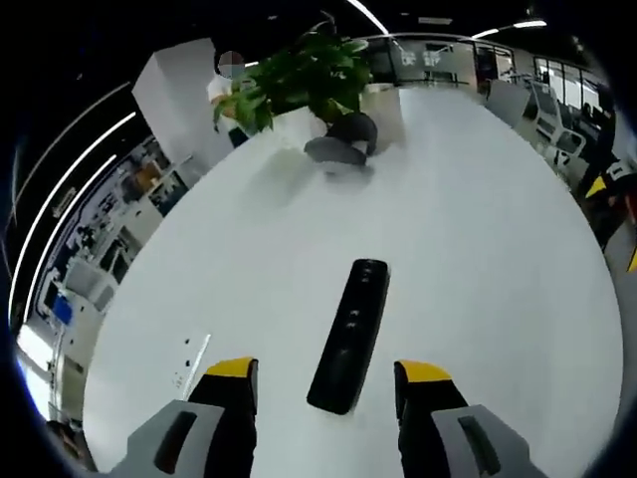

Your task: Press the specified remote control buttons in sequence, fully releasing each button before pressing the next.

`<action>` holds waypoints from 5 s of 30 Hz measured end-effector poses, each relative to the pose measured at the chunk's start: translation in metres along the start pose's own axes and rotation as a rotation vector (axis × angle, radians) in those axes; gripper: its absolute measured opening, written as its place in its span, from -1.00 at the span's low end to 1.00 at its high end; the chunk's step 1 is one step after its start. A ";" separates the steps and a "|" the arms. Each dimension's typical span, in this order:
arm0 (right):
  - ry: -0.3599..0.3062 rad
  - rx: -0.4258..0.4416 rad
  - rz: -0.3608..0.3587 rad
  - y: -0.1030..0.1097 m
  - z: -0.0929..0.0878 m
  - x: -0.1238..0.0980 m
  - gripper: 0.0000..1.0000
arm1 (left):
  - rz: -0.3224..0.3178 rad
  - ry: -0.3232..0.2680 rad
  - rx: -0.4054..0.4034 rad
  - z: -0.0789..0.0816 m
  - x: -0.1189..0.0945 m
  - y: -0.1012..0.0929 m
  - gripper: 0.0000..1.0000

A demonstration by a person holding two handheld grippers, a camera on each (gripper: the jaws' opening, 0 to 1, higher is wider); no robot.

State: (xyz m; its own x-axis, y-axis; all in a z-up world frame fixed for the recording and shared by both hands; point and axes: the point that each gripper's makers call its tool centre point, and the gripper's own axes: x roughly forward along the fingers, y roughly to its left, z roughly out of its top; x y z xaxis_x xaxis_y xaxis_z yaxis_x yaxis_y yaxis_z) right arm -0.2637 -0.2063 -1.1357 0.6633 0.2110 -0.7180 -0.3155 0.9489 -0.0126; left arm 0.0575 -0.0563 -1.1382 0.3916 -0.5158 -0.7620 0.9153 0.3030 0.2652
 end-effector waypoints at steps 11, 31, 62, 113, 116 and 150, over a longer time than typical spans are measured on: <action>0.019 -0.007 -0.004 0.000 -0.001 0.001 0.47 | -0.097 0.096 0.045 -0.021 0.027 0.001 0.05; 0.033 -0.023 0.015 0.004 -0.002 0.002 0.43 | -0.301 0.156 0.007 -0.026 0.041 -0.010 -0.22; -0.001 -0.031 0.002 0.002 0.000 0.001 0.48 | -0.319 0.268 0.058 -0.029 0.037 -0.027 -0.53; -0.124 -0.037 0.079 0.014 0.047 -0.017 0.07 | -0.294 0.415 0.063 -0.056 -0.014 -0.124 -0.53; -0.134 -0.025 0.097 0.017 0.051 -0.017 0.04 | -0.291 0.416 0.058 -0.057 -0.015 -0.128 -0.53; -0.059 -0.128 0.216 0.037 0.070 -0.003 -0.90 | -0.288 0.364 0.019 -0.064 -0.046 -0.203 -0.53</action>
State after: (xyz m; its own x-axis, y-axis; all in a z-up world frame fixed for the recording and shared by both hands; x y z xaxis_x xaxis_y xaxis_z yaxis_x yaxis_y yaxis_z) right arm -0.2299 -0.1549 -1.0857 0.6083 0.4224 -0.6720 -0.5350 0.8436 0.0460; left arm -0.1527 -0.0427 -1.1945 0.0660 -0.2607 -0.9632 0.9848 0.1726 0.0208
